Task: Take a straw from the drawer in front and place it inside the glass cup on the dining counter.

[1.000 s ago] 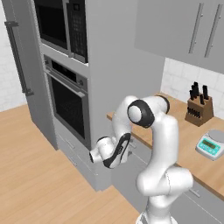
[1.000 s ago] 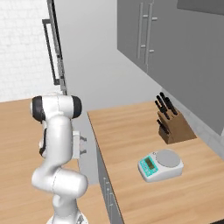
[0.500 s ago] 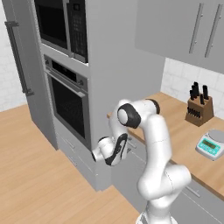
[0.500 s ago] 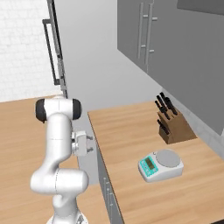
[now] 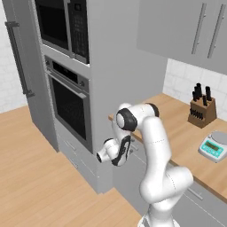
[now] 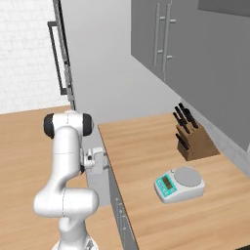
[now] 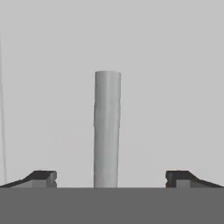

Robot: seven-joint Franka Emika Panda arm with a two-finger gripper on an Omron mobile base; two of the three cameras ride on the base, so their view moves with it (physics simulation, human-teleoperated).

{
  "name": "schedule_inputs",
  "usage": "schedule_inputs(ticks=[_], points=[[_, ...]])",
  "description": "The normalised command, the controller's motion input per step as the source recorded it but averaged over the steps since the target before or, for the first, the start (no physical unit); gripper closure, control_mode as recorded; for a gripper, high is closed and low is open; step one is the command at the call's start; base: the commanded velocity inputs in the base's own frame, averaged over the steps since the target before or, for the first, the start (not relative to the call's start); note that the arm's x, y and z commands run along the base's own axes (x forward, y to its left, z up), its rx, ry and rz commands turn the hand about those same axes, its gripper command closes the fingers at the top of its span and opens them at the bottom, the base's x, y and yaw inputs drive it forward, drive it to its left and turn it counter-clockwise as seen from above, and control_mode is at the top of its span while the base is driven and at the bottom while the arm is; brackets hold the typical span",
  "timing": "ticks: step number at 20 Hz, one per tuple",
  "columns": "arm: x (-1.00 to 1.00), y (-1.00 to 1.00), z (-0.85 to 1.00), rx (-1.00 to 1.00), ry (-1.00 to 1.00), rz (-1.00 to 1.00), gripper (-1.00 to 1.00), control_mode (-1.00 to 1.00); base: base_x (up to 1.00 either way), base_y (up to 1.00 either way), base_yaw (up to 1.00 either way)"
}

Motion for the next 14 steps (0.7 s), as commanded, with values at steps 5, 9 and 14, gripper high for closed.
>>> schedule_inputs(ticks=[5,9,14], points=[[0.19,-0.14,-0.43,0.05,0.0,0.06,-1.0,-1.0,0.0,0.0,0.0],[0.15,-0.16,-0.34,0.05,0.0,0.07,-1.0,-1.0,0.0,0.0,0.0],[0.0,-0.04,-0.11,0.06,-0.04,0.07,1.0,-1.0,0.0,0.0,0.0]])
